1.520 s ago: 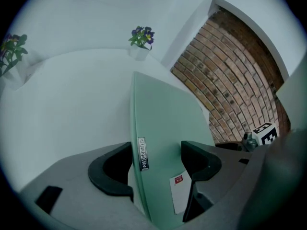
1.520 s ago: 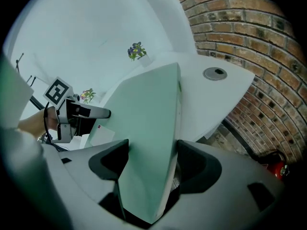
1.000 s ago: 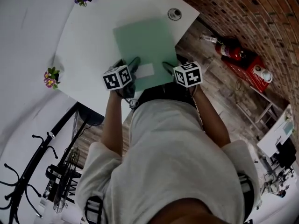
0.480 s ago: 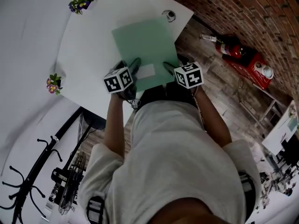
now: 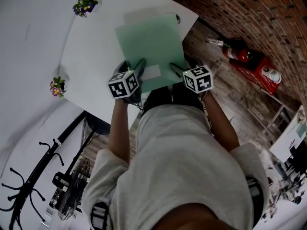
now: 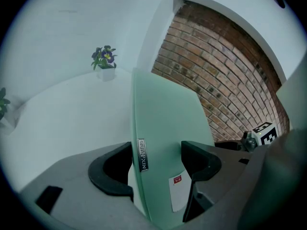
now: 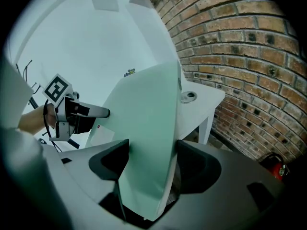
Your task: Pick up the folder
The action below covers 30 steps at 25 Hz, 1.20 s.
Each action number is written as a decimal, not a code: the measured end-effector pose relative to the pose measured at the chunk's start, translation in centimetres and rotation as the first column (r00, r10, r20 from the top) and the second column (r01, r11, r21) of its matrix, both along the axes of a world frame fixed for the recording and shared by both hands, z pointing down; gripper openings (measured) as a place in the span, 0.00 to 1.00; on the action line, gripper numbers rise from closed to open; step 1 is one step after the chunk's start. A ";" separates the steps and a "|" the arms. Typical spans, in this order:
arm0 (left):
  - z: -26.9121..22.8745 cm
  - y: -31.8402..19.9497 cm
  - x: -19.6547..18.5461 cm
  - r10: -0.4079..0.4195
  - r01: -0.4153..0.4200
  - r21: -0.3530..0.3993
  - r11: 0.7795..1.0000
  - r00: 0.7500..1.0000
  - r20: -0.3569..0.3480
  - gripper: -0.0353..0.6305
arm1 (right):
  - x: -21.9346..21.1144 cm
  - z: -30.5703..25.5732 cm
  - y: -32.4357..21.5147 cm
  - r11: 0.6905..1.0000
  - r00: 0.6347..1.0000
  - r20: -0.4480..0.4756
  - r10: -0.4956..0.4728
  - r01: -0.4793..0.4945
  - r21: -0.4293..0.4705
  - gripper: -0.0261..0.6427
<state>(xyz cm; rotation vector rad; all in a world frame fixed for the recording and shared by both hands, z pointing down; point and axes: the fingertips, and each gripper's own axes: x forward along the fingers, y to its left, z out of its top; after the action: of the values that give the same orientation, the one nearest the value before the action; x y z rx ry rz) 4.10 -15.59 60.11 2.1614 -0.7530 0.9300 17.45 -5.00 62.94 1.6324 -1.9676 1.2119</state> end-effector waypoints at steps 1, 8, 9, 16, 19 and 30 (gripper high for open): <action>-0.3 -0.1 0.0 0.000 0.000 0.008 1.000 1.000 -0.002 0.55 | 0.0 -0.2 -0.1 1.000 1.000 -0.002 0.001 -0.001 0.009 0.51; -1.6 -0.3 -0.1 -0.010 0.010 0.042 0.999 1.000 -0.019 0.55 | 0.0 -1.4 -0.6 0.998 1.000 -0.024 -0.004 0.005 0.059 0.51; -1.7 -0.4 -0.1 -0.011 0.012 0.047 0.999 1.000 -0.024 0.55 | 0.1 -1.6 -0.6 0.998 1.000 -0.030 -0.005 0.007 0.067 0.51; -3.2 -0.2 0.0 -0.025 0.031 0.085 0.996 0.997 -0.077 0.55 | 0.5 -3.3 -0.8 0.992 0.997 -0.082 -0.014 0.024 0.124 0.51; -3.9 -0.2 -0.1 -0.033 0.042 0.104 0.994 0.995 -0.094 0.55 | 0.6 -4.1 -1.0 0.989 0.994 -0.103 -0.022 0.037 0.146 0.51; -6.7 -1.4 -0.8 -0.055 0.082 0.182 0.980 0.987 -0.148 0.55 | 0.2 -7.0 -2.9 0.973 0.983 -0.178 -0.045 0.084 0.214 0.50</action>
<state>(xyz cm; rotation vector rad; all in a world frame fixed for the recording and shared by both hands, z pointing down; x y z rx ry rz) 3.26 -16.95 53.38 2.3204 -0.8675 0.6844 17.70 -7.89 55.98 1.6980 -2.0869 0.8211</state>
